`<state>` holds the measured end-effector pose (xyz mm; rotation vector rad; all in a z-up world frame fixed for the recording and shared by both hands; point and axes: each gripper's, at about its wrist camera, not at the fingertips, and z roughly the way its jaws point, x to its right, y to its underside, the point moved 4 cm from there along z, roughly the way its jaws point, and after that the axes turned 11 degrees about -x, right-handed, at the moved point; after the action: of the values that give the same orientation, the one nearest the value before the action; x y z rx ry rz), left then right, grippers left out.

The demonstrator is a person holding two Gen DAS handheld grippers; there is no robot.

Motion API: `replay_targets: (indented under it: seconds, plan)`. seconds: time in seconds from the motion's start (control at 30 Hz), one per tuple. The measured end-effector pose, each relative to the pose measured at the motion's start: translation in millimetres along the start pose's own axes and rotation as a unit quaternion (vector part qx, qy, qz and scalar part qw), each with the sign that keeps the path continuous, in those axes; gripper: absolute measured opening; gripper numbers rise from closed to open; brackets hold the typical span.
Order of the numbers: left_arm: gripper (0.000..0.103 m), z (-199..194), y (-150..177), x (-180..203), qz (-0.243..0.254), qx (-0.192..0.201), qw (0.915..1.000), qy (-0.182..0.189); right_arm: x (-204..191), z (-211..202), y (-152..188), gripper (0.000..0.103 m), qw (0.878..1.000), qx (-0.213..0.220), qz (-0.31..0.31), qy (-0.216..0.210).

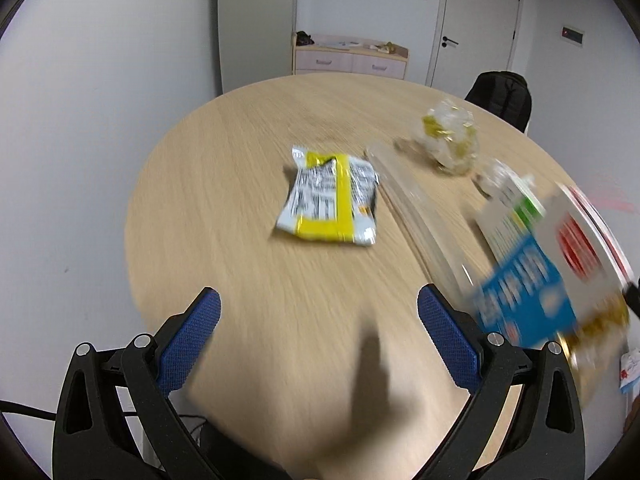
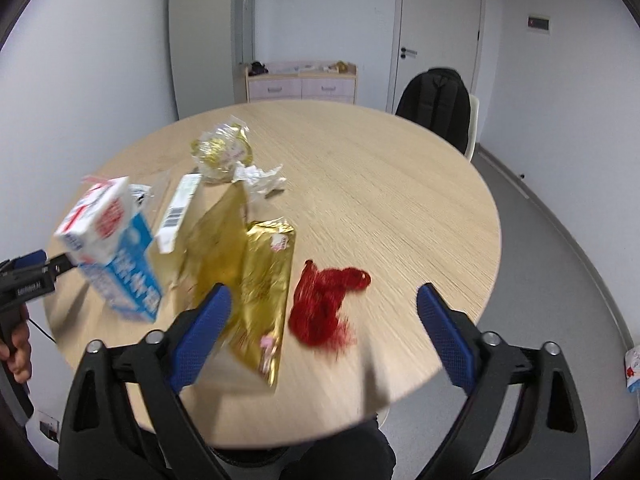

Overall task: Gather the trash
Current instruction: 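Grasp the yellow-and-white wrapper with the left tool while the right tool grasps the red mesh net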

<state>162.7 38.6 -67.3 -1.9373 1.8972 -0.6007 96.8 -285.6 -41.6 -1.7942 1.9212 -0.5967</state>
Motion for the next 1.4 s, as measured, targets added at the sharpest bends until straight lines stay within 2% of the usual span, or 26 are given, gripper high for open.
replay_targets:
  seconds: [0.23, 0.5, 0.57, 0.63, 0.8, 1.0, 1.03, 1.07, 1.1, 1.17, 1.27, 1.4]
  plan:
    - [0.097, 35, -48, -5, 0.004, -0.015, 0.9998, -0.008, 10, 43, -18, 0.077, 0.999, -0.041, 0.011, 0.0]
    - [0.095, 71, -72, -4, 0.0, -0.045, 0.9989, -0.011, 8, 63, -21, 0.067, 0.998, -0.065, 0.004, -0.01]
    - [0.091, 79, -74, -5, -0.006, -0.058, 0.9983, 0.001, 8, 68, -22, 0.063, 0.997, -0.071, 0.006, -0.016]
    - [0.086, 80, -77, -6, -0.007, -0.055, 0.9985, -0.002, 9, 72, -20, 0.058, 0.997, -0.08, 0.008, -0.021]
    - [0.074, 81, -76, -2, 0.003, -0.056, 0.9981, -0.026, 11, 75, -18, 0.05, 0.996, -0.087, 0.013, -0.026]
    - [0.066, 76, -73, 1, 0.003, -0.055, 0.9978, -0.036, 16, 80, -14, 0.035, 0.995, -0.093, 0.017, -0.022]
    - [0.065, 76, -73, 1, 0.003, -0.055, 0.9978, -0.036, 17, 80, -14, 0.029, 0.995, -0.093, 0.017, -0.018]
    - [0.062, 75, -73, 1, 0.003, -0.055, 0.9978, -0.036, 18, 80, -13, 0.024, 0.996, -0.092, 0.017, -0.015]
    - [0.052, 73, -72, 1, 0.003, -0.054, 0.9979, -0.036, 19, 80, -13, 0.023, 0.996, -0.091, 0.017, -0.013]
    - [0.049, 72, -72, 1, 0.003, -0.054, 0.9979, -0.035, 20, 80, -13, 0.018, 0.996, -0.09, 0.018, -0.013]
    - [0.045, 73, -72, 1, 0.001, -0.054, 0.9979, -0.035, 20, 80, -13, 0.016, 0.996, -0.088, 0.015, -0.013]
    - [0.034, 72, -70, 2, -0.003, -0.052, 0.998, -0.035, 20, 80, -13, 0.015, 0.996, -0.088, 0.013, -0.012]
